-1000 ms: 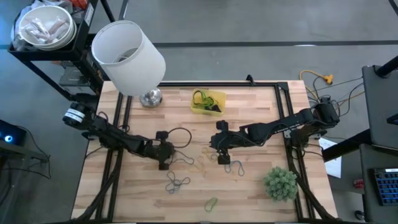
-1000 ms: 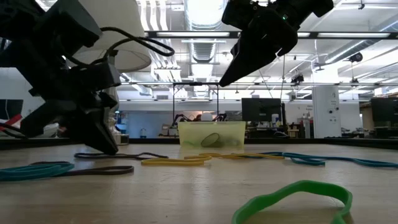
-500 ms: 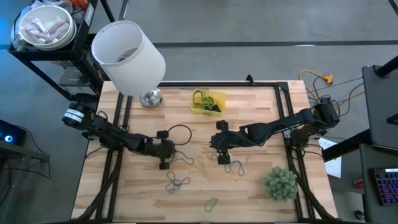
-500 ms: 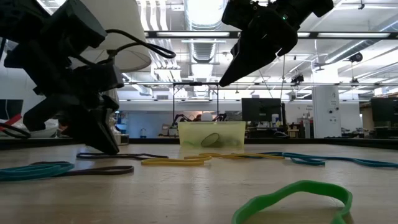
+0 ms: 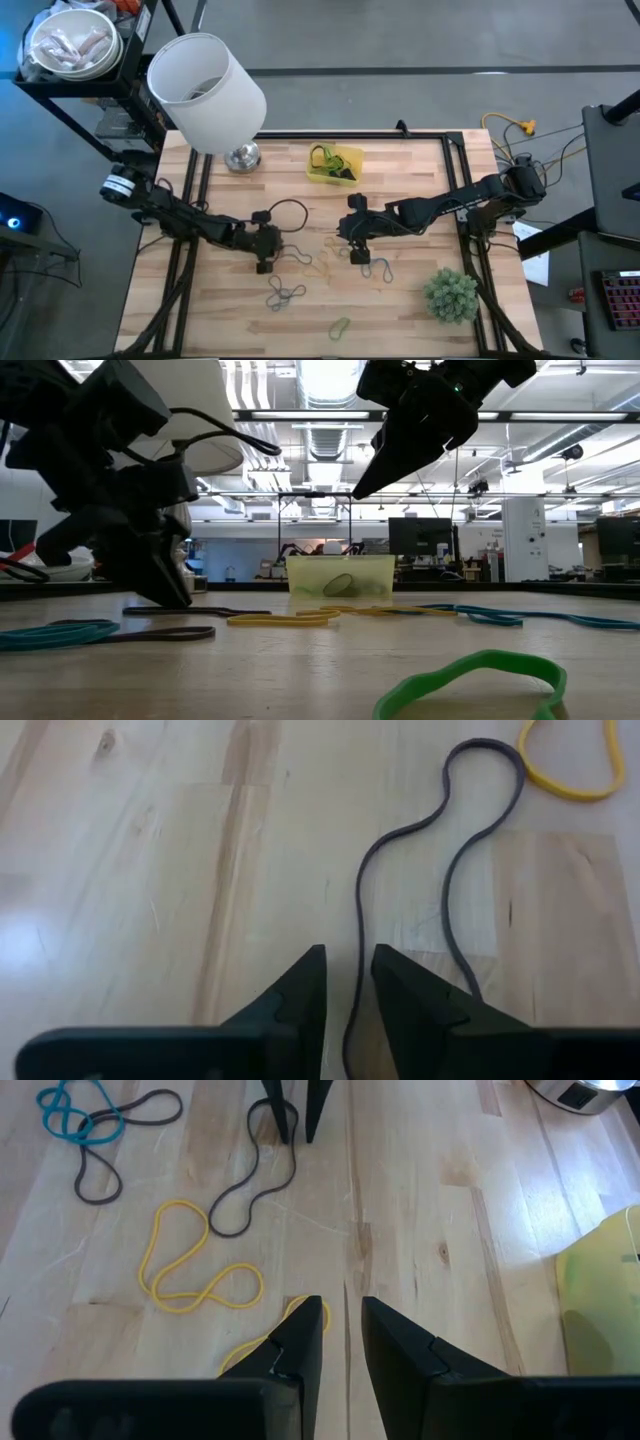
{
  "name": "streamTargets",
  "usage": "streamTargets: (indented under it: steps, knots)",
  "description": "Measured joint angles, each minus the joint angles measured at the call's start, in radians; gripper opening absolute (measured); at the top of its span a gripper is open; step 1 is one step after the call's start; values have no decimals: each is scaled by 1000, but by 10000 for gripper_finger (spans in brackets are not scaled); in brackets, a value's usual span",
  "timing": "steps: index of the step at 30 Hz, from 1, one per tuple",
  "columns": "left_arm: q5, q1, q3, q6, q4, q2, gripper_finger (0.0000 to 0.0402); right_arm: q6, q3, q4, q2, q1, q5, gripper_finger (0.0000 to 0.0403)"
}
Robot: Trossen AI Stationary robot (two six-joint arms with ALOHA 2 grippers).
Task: Pick and place rubber bands into bin
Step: Put the purple rubber band into the yellow bin
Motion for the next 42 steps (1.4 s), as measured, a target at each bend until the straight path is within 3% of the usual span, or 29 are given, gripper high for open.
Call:
streamTargets:
  steps: [8,15,24,37,42]
  knots:
    - [4,-1,-20,-12,2,0,71,3,0,0,0,0,0,68]
    - [6,-2,-26,26,5,-1,6,3,0,0,0,0,0,68]
    - [-43,-3,-3,89,-16,1,1,2,0,0,0,0,0,68]
    - [-280,-49,31,108,-35,-111,0,-9,0,-3,-5,0,3,68]
    - [-380,-84,31,105,-43,-136,0,15,2,-46,-28,2,102,68]
